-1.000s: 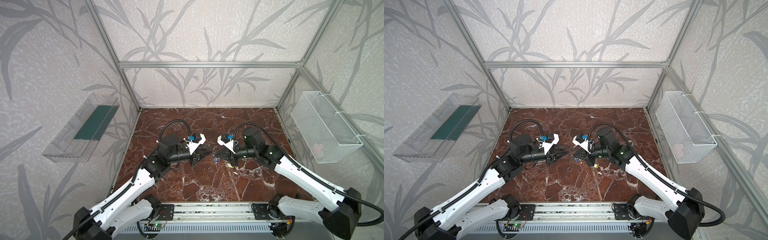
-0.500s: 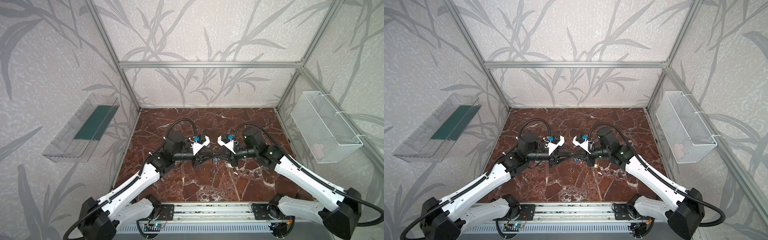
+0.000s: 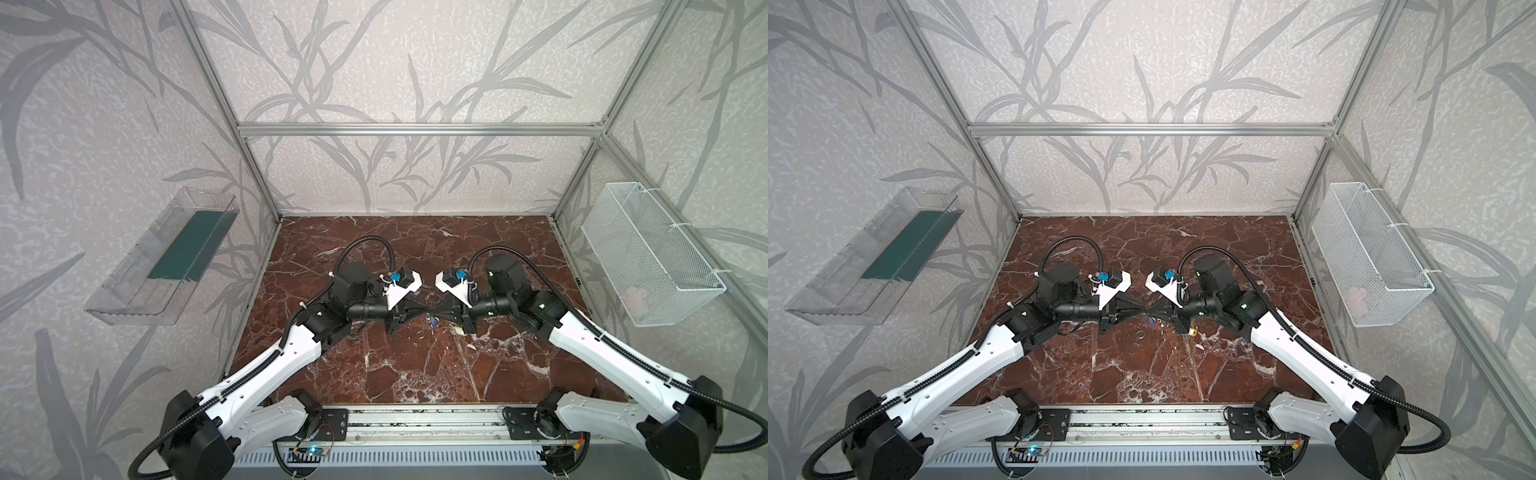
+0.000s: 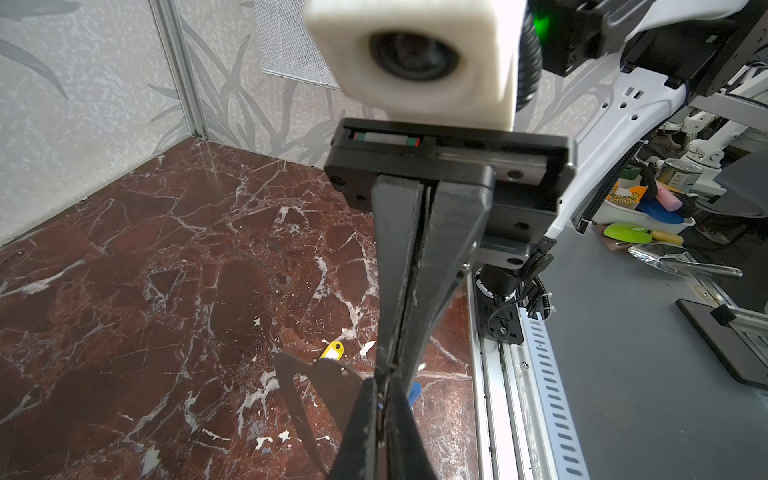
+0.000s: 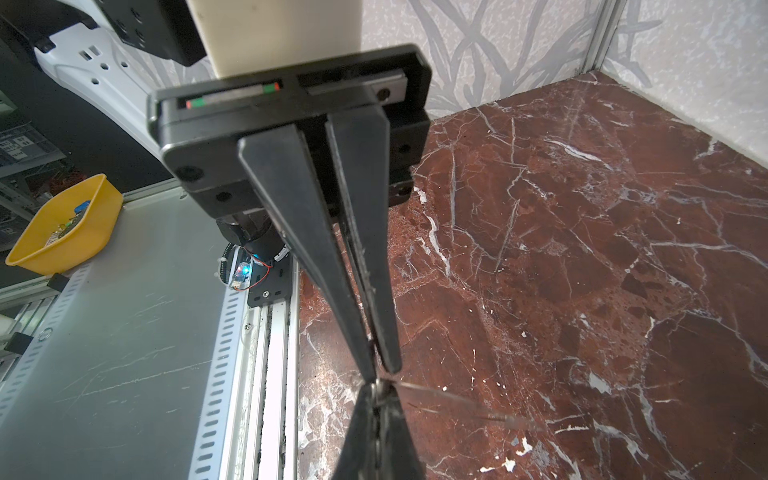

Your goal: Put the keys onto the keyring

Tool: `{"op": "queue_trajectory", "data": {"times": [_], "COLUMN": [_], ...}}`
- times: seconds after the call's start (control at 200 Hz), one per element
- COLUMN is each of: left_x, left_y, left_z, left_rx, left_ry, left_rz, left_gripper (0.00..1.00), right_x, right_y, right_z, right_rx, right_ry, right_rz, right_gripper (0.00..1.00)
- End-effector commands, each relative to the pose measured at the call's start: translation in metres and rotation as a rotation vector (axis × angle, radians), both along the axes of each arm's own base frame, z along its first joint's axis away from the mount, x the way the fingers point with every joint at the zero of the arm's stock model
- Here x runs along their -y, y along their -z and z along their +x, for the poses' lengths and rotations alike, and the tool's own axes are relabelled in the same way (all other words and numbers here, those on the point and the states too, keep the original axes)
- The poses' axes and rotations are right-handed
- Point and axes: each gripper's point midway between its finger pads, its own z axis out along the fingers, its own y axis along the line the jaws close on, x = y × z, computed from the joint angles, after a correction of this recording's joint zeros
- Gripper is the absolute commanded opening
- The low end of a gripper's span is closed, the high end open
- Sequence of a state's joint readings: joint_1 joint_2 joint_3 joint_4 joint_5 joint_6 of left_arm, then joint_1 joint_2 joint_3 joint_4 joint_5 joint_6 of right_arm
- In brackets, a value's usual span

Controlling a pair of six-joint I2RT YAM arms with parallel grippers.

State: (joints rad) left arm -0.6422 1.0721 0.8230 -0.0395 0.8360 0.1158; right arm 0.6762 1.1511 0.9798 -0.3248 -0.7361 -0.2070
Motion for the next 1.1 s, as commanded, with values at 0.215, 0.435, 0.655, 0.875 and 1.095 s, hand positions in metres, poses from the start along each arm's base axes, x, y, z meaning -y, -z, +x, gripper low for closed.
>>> {"op": "queue_trajectory", "data": {"times": [0.215, 0.435, 0.655, 0.875, 1.095], "left_x": [0.009, 0.003, -0.001, -0.006, -0.006], "left_y": [-0.004, -0.015, -0.028, -0.034, -0.038], "left_z": [-0.003, 0.026, 0.033, 0.036, 0.033], "left_rx": [0.021, 0.083, 0.075, 0.085, 0.095], "left_ry": [0.014, -0.200, -0.278, -0.325, -0.324], "left_rz": [-0.007, -0.150, -0.308, -0.370, -0.418], "left_gripper": [0.00, 0.00, 0.00, 0.00, 0.00], "right_x": [-0.004, -0.002, -0.001, 0.001, 0.000], "right_y": [-0.015, -0.008, -0.002, 0.002, 0.001], "right_z": [-0.001, 0.003, 0.004, 0.004, 0.002], "right_rx": [0.024, 0.002, -0.024, -0.029, -0.032], "right_ry": [-0.004, 0.042, 0.069, 0.092, 0.086], "right_rz": [0.060, 0.071, 0.095, 0.111, 0.124], "right_gripper": [0.00, 0.01, 0.20, 0.27, 0.26]}}
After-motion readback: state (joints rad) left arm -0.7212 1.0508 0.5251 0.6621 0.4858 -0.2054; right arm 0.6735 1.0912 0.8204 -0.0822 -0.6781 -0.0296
